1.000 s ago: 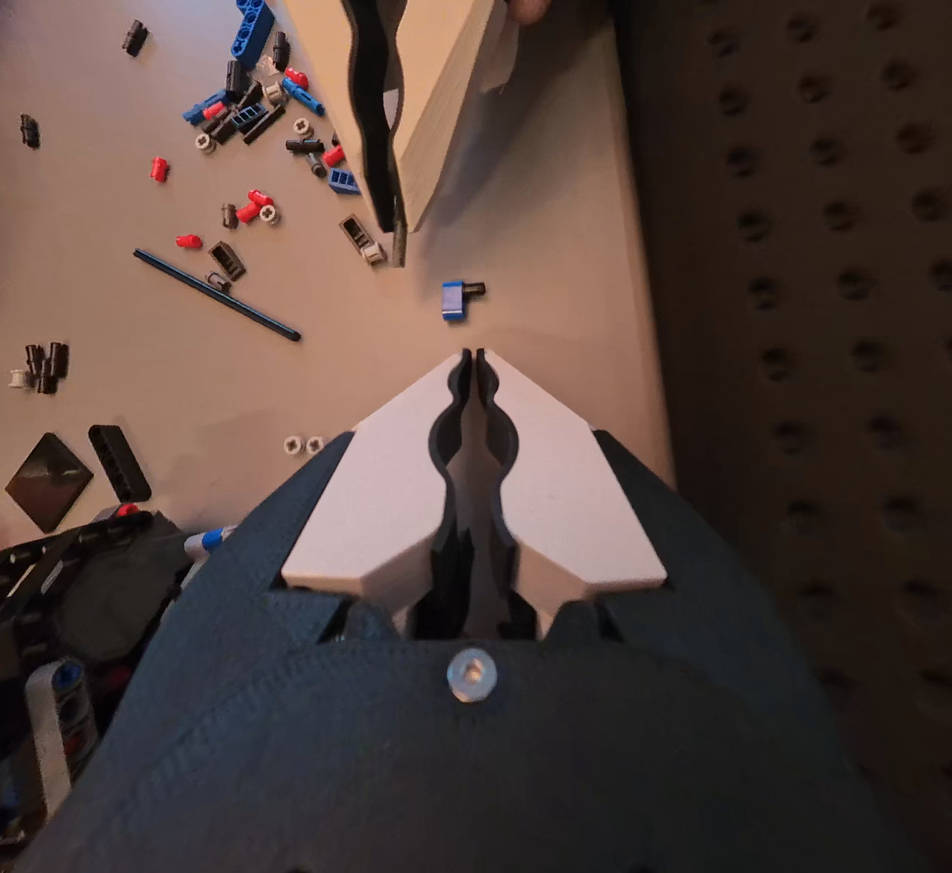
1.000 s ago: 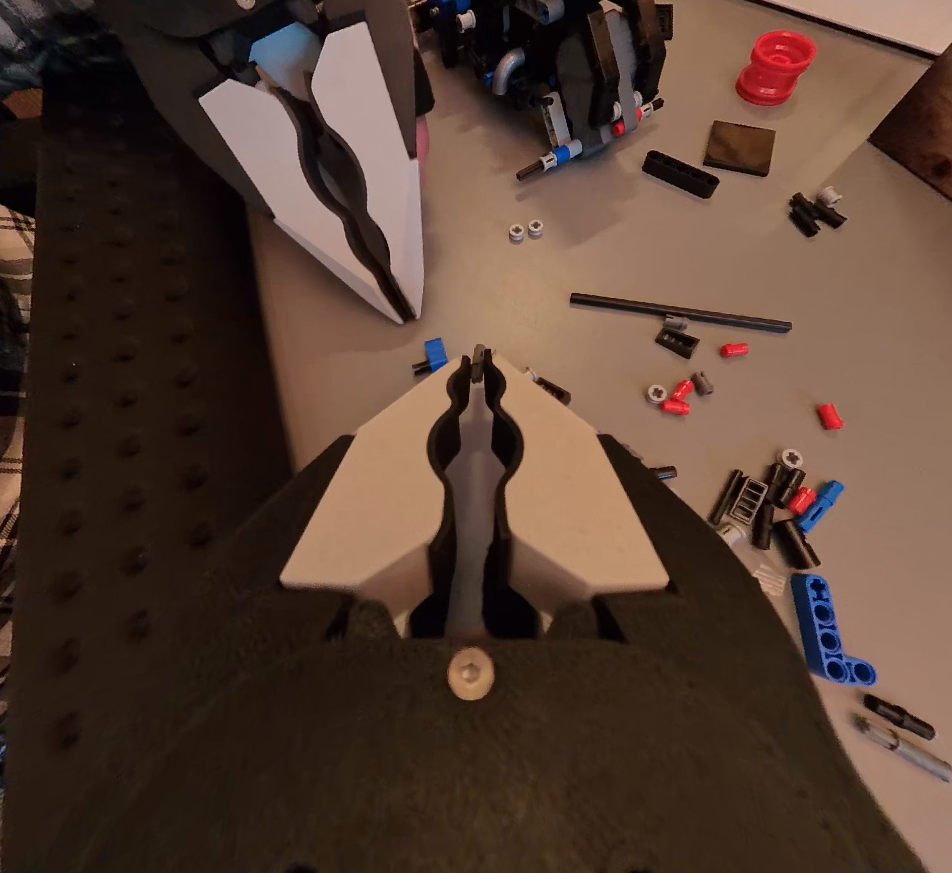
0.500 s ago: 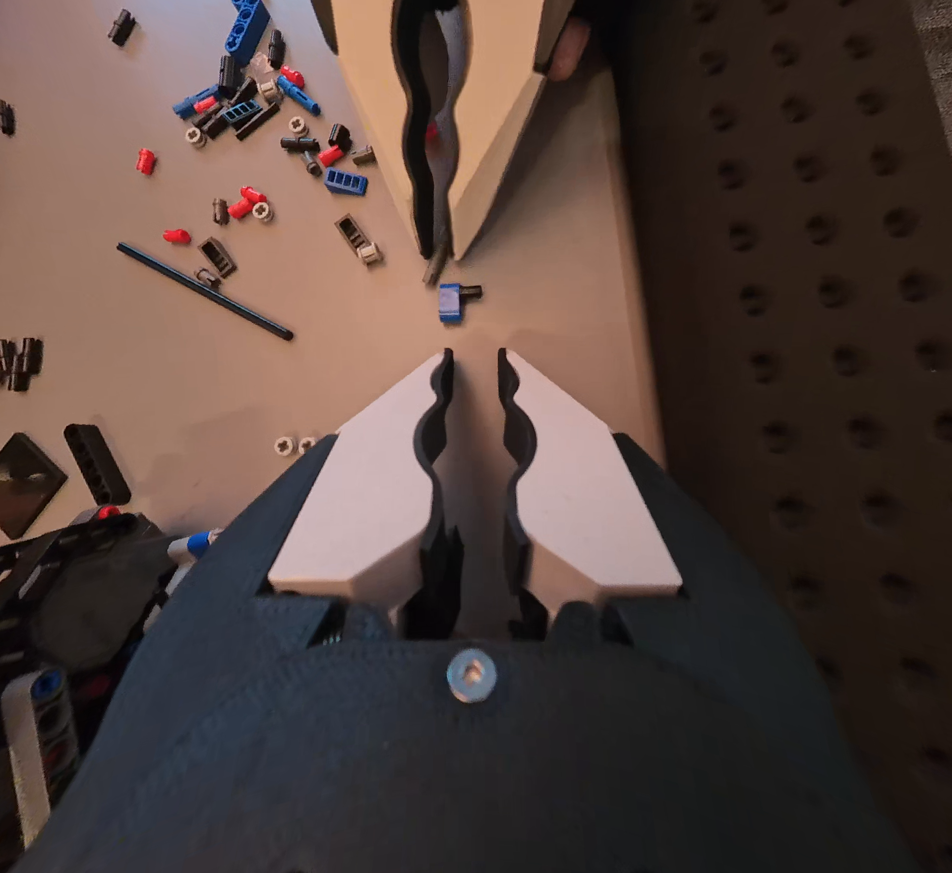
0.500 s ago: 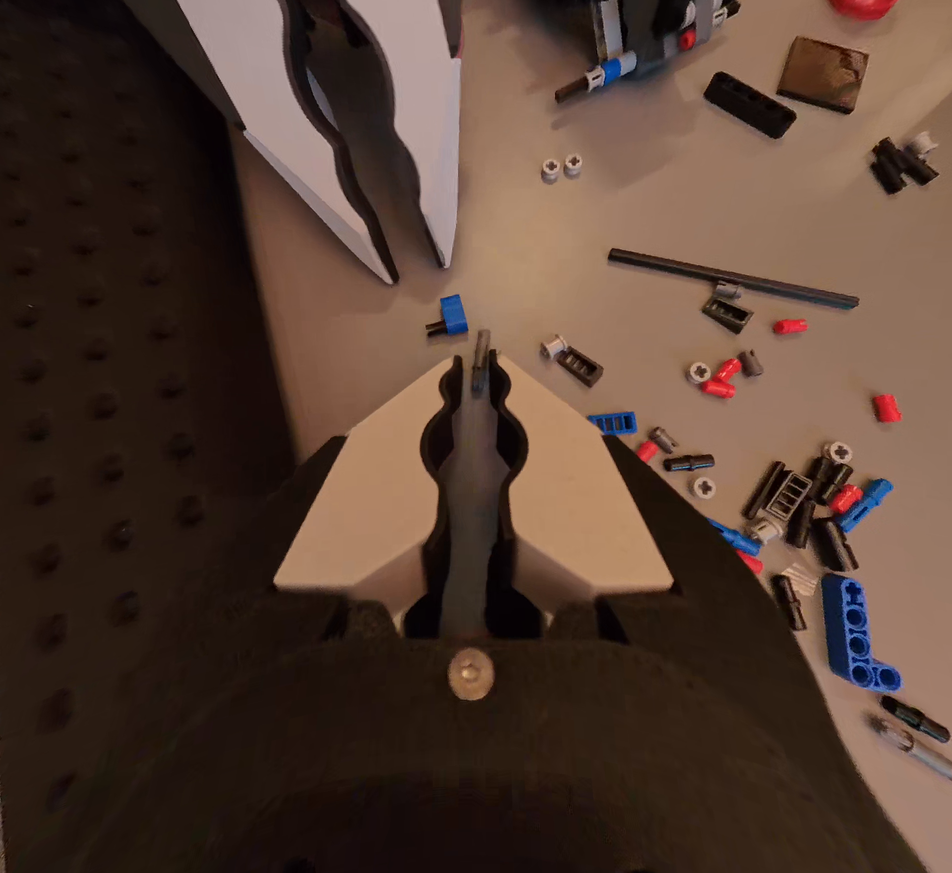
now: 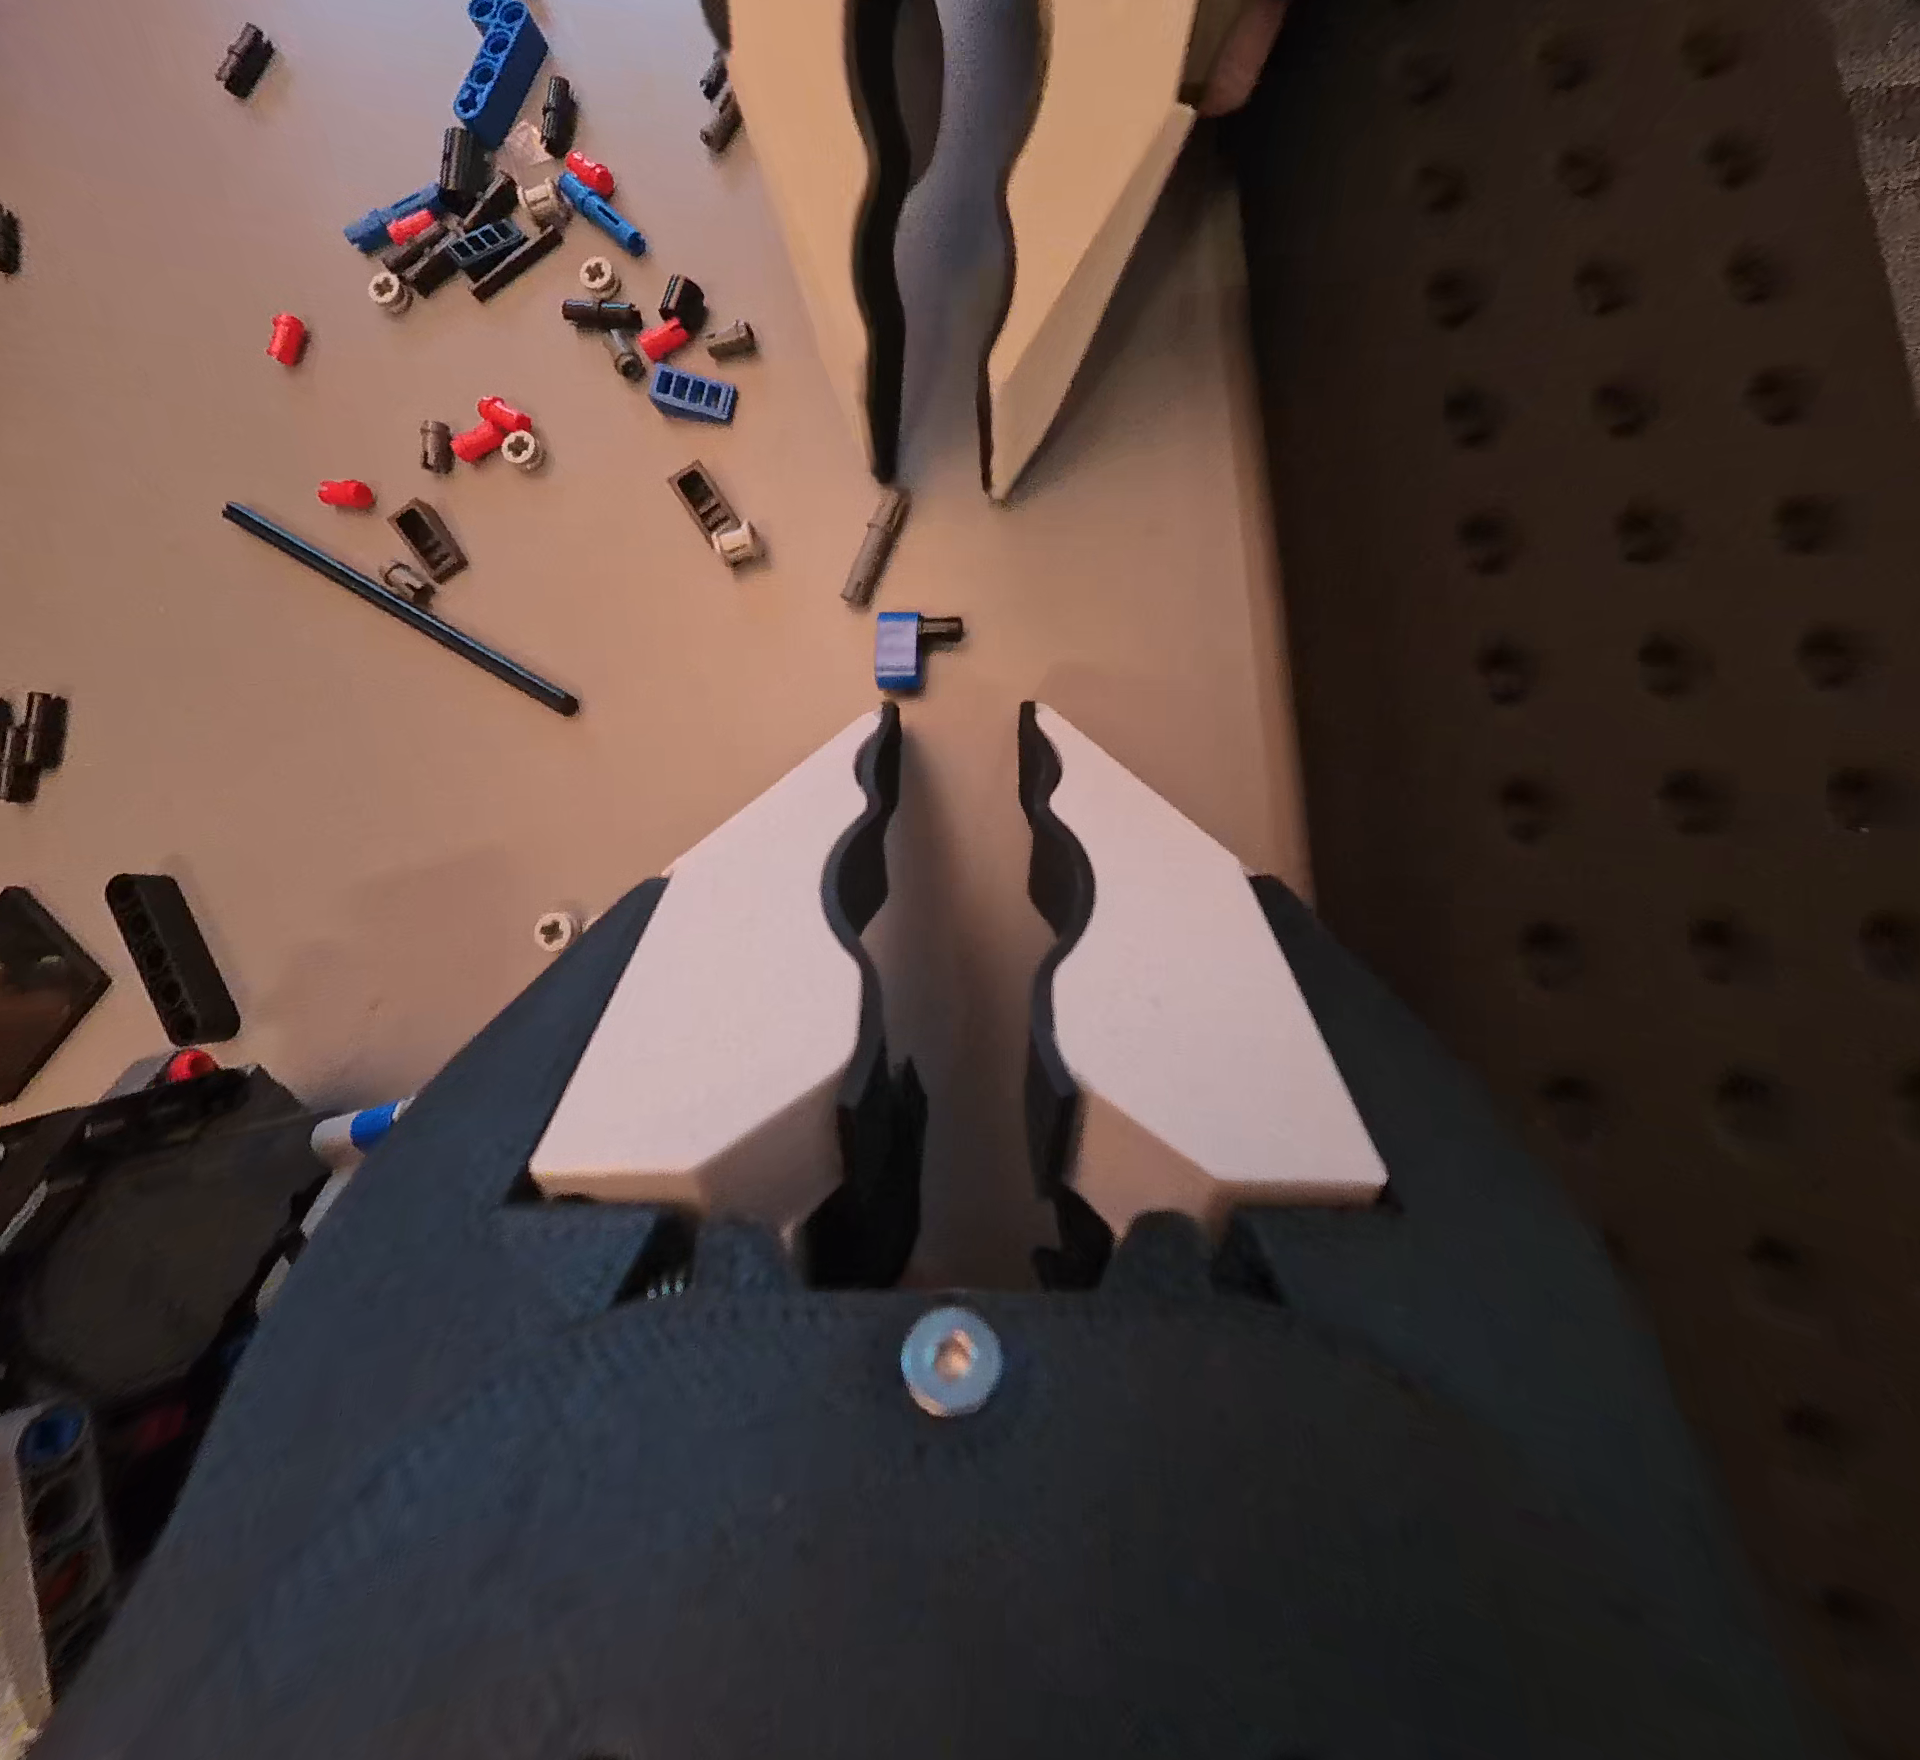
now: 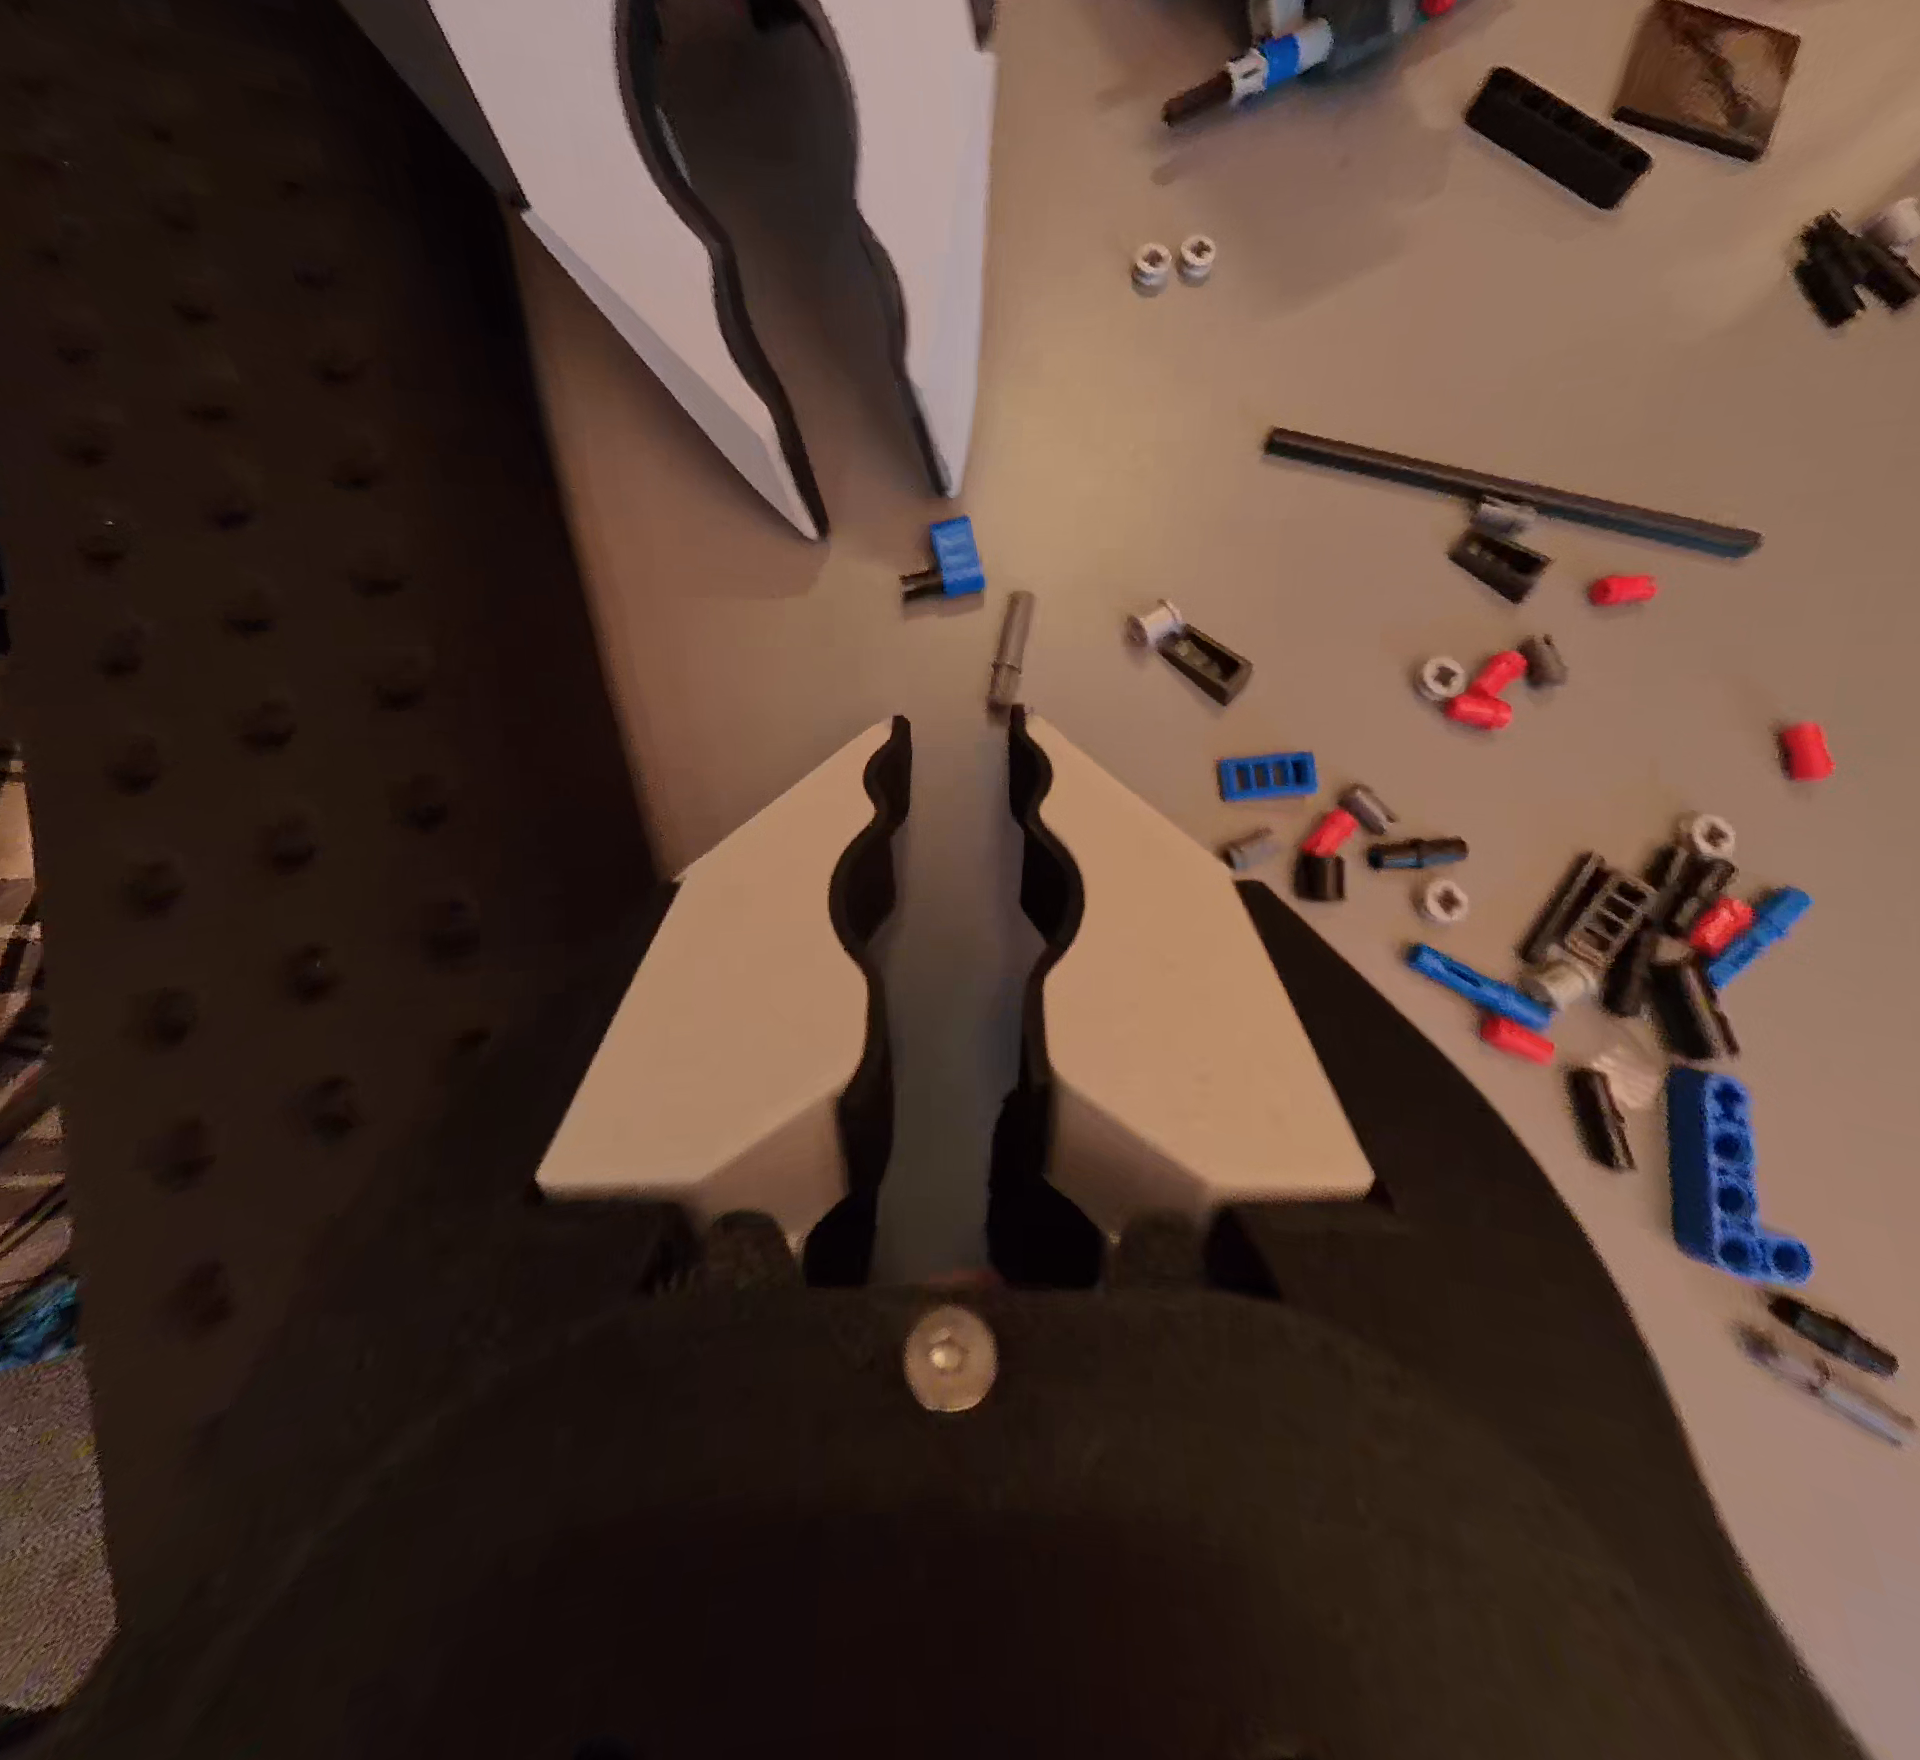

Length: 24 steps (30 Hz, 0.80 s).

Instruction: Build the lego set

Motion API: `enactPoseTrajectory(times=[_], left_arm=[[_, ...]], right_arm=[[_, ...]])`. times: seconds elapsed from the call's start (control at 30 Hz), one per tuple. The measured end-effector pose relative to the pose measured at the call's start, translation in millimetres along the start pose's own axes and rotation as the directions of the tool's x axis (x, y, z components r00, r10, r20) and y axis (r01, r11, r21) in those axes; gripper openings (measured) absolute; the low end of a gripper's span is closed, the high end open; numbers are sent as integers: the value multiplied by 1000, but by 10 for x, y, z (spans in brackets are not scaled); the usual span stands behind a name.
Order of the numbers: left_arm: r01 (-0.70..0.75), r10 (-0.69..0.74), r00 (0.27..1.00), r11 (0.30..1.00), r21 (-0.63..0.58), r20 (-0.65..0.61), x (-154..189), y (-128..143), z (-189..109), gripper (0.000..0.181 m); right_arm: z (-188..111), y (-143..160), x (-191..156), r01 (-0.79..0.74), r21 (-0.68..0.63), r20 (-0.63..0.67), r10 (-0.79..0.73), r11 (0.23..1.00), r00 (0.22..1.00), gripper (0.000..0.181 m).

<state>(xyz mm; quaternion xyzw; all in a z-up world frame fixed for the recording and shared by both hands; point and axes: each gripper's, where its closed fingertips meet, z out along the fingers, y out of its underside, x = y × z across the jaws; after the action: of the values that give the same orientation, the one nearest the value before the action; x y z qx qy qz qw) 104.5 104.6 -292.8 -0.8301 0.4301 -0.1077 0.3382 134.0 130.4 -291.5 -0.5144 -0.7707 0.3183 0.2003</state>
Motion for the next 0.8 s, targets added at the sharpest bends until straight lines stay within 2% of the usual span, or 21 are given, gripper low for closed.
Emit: enactPoseTrajectory(times=[0.43, 0.8], left_arm=[[38, -38, 999, 999, 12, 19, -38, -93, 84, 25], [-2, 2, 997, 1000, 2, 79, -84, -138, 130, 14]], right_arm=[[83, -83, -97, 60, -17, -1, -60, 998, 998, 13], [108, -97, -135, 58, 5, 22, -58, 998, 998, 8]])
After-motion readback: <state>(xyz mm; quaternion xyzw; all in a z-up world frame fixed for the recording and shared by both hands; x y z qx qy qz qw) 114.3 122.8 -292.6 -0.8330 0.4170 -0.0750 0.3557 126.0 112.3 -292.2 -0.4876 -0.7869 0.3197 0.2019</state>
